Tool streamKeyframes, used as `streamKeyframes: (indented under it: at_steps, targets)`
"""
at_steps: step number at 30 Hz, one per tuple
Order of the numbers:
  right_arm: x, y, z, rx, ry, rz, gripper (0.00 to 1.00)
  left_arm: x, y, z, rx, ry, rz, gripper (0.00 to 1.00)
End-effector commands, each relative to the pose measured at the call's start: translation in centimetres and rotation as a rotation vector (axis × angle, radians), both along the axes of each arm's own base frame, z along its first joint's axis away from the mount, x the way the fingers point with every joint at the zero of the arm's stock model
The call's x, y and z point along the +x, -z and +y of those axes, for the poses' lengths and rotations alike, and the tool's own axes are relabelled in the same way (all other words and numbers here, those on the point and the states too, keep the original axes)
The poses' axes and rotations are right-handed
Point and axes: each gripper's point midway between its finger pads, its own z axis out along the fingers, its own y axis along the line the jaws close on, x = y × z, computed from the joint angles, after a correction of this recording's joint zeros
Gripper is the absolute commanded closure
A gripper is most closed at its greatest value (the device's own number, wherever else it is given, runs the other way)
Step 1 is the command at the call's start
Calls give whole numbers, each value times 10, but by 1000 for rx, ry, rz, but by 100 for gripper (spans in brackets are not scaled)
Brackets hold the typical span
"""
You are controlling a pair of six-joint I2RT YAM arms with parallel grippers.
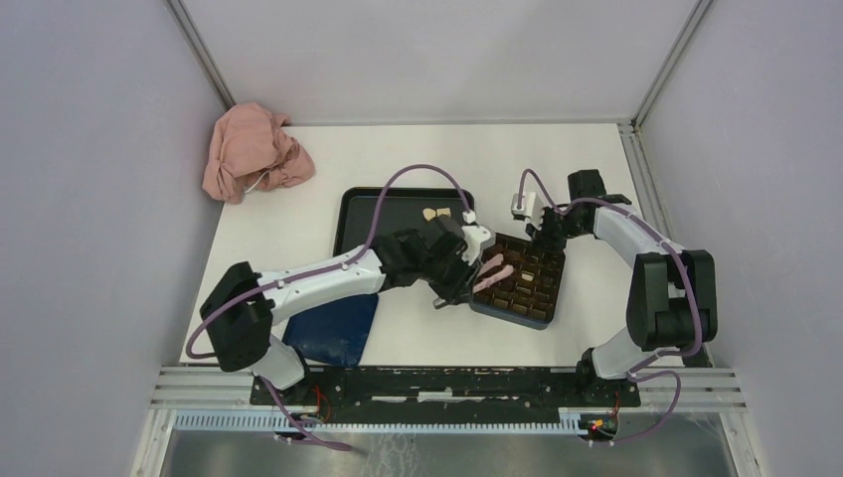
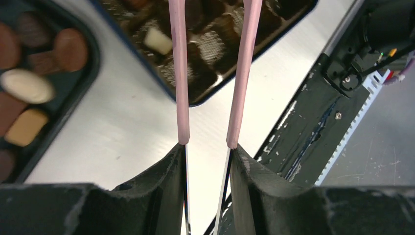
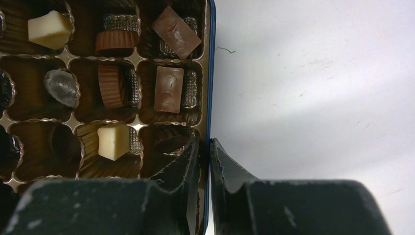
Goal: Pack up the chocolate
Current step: Pick up the fake chocolate from the plate.
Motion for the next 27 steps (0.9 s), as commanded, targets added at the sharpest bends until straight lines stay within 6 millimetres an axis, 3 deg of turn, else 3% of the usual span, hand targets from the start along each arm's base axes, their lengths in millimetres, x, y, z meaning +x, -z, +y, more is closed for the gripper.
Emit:
streamKeyframes:
  at_steps: [1,9,17,27]
  targets:
    - [14,-8,-2,-4,19,-14,82,43,-31,34,-33,-134,-78,58]
    - [15,0,-8,-18,47,37,73,99,-24,96,12,-286,-22,58]
    - [18,-26,-12,17,68,-38,47,135,2,143,179,-387,33,58]
    - [16,-44,-8,57,49,-82,45,159,38,178,366,-442,102,60]
